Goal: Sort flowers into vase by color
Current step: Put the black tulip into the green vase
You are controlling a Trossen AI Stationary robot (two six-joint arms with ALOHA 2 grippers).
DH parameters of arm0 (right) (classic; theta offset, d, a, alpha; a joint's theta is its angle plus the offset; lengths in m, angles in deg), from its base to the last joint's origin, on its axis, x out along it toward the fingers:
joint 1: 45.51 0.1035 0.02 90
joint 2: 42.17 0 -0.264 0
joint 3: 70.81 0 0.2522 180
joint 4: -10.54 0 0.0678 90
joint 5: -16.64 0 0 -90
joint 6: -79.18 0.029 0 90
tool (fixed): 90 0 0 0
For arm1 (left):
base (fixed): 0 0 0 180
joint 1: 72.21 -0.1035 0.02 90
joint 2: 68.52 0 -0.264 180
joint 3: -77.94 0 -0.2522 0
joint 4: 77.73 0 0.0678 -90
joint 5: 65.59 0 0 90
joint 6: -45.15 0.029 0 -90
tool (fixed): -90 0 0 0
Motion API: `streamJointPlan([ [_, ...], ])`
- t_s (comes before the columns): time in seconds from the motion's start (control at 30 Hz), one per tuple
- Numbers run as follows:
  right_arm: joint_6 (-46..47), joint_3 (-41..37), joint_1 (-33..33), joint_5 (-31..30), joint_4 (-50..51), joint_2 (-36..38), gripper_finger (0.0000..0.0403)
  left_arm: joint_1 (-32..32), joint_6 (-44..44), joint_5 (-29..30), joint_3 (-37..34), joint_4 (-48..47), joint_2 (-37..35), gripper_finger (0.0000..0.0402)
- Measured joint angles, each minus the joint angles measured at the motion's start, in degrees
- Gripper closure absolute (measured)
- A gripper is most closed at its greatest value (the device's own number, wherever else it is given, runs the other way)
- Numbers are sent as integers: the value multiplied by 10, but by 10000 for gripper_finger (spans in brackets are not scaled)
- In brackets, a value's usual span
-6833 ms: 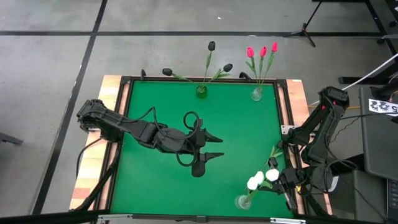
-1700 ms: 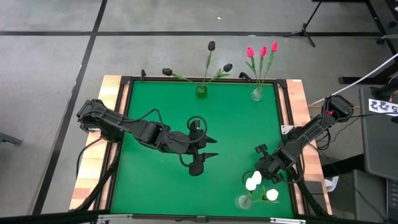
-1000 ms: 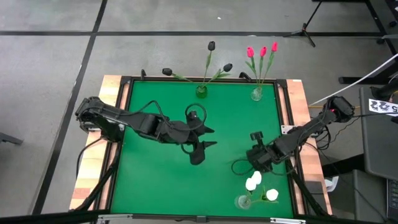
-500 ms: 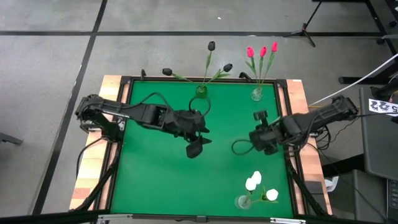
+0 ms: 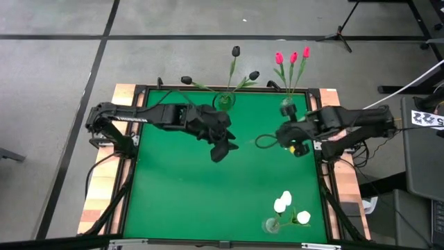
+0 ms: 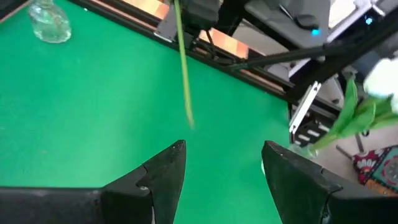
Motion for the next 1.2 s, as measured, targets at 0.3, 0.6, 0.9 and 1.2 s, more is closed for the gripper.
streamJointPlan([
  [0.3, -83, 78, -16, 2, -18, -108, 403, -28, 6, -30, 6, -22, 3, 194],
  [0.6, -123, 201, -16, 1, -25, -169, 403, -31, 10, -40, 6, -40, 12, 194],
  [0.9, -160, 254, -15, 0, -42, -216, 403, -32, 6, -50, 6, -42, 14, 194],
  [1.2, -194, 254, -15, -9, -57, -243, 403, -34, 17, -59, 5, -48, 14, 223],
])
